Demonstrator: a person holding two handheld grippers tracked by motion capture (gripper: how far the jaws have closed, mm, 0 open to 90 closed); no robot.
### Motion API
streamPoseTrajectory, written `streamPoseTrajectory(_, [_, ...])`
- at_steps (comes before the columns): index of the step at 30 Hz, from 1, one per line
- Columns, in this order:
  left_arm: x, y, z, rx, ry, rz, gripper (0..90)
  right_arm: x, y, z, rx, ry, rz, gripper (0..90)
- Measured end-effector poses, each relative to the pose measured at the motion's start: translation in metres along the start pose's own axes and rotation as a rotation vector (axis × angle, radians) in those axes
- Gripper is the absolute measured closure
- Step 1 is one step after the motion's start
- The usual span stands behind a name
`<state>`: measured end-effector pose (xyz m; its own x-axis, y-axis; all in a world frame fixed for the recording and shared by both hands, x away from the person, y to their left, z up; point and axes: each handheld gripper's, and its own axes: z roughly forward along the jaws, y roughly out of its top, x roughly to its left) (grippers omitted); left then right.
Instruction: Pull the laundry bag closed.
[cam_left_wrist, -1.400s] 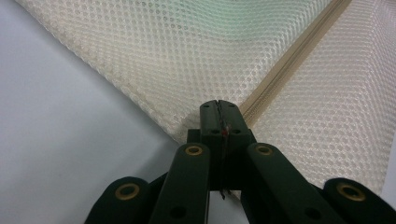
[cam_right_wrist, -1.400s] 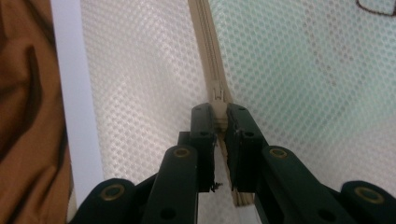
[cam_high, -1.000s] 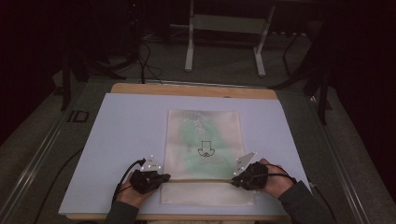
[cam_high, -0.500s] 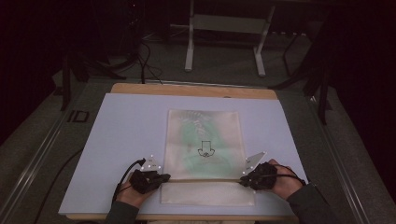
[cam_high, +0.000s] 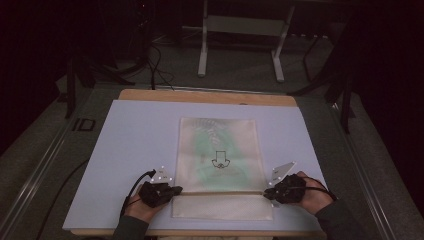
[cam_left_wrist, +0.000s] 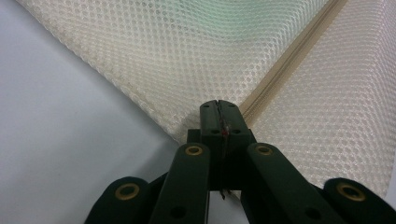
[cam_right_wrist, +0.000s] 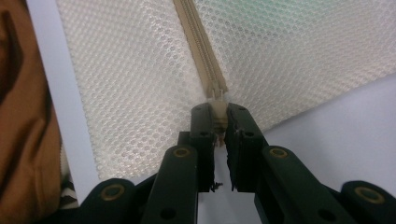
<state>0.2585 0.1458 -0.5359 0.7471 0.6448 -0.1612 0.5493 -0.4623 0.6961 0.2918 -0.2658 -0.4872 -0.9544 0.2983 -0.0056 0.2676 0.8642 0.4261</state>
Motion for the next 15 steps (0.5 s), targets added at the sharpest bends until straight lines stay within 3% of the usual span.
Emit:
streamPoseTrajectory(12, [-0.0003,0.0001,0.0001,0.0,0.003,0.001,89.3,0.0012,-0.005,0.0029,-0.031,0.008,0.033,81.1])
streamPoseTrajectory(15, [-0.0008,0.0001,0.0002,-0.002,0.003,-0.001,89.3,0.0002,-0.0076,0.0018,-0.034,-0.002,0.05,76.5])
